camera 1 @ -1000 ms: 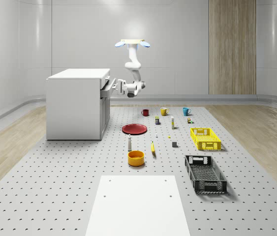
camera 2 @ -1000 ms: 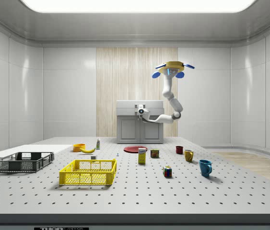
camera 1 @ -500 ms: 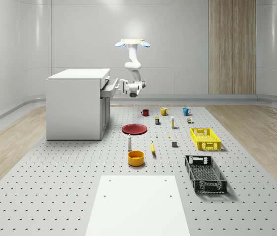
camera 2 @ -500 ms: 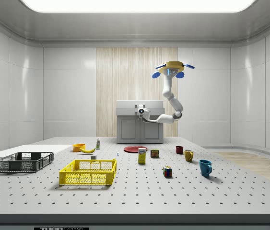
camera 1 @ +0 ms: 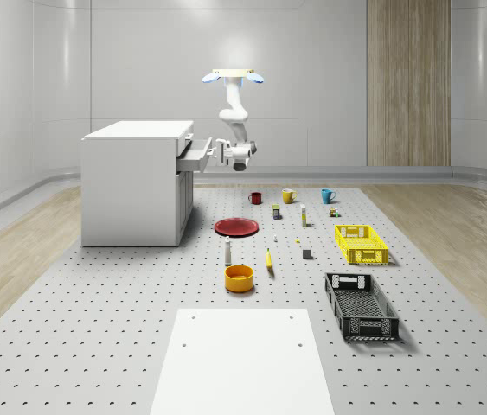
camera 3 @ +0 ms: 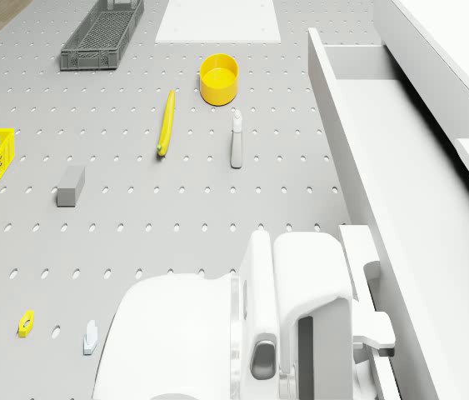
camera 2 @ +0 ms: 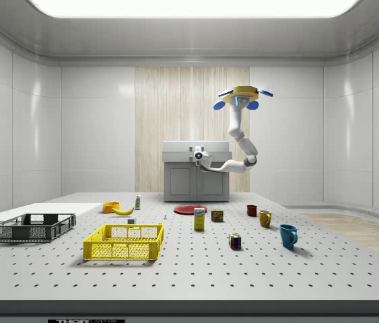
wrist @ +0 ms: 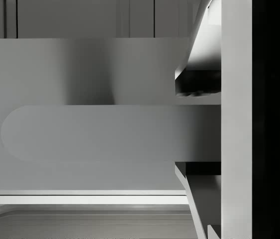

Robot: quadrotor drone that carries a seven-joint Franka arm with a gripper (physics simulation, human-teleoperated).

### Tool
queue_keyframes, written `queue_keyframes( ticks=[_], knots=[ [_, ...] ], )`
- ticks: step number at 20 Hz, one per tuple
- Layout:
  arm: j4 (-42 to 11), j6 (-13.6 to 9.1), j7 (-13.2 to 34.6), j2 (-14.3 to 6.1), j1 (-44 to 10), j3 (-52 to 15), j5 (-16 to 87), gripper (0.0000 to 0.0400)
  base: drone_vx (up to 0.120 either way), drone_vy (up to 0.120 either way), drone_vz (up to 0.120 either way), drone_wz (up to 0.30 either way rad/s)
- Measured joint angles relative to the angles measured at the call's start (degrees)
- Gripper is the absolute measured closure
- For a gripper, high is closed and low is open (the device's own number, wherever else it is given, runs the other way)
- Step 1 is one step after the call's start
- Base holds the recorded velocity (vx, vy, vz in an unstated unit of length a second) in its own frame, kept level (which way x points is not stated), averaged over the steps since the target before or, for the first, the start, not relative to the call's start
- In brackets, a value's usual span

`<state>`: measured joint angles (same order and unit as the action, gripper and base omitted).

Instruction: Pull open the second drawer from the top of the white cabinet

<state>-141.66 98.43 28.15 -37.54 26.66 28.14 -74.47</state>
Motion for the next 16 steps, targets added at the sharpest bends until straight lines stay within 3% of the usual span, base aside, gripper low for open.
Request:
queue_keyframes(
  ticks=[4, 14, 15, 16],
  knots=[
    [0.2, -1.7, -1.2, 0.1, -0.4, 2.1, 1.4, 0.0277, 0.000, 0.000, 0.000, 0.000],
    [2.7, -6.6, 1.5, -0.4, -0.4, 9.0, 7.3, 0.0250, 0.000, 0.000, 0.000, 0.000],
    [3.0, -7.1, 1.7, -0.4, -0.2, 9.7, 7.7, 0.0218, 0.000, 0.000, 0.000, 0.000],
    [3.3, -7.4, 1.7, -0.4, -0.1, 10.4, 8.1, 0.0222, 0.000, 0.000, 0.000, 0.000]
  ],
)
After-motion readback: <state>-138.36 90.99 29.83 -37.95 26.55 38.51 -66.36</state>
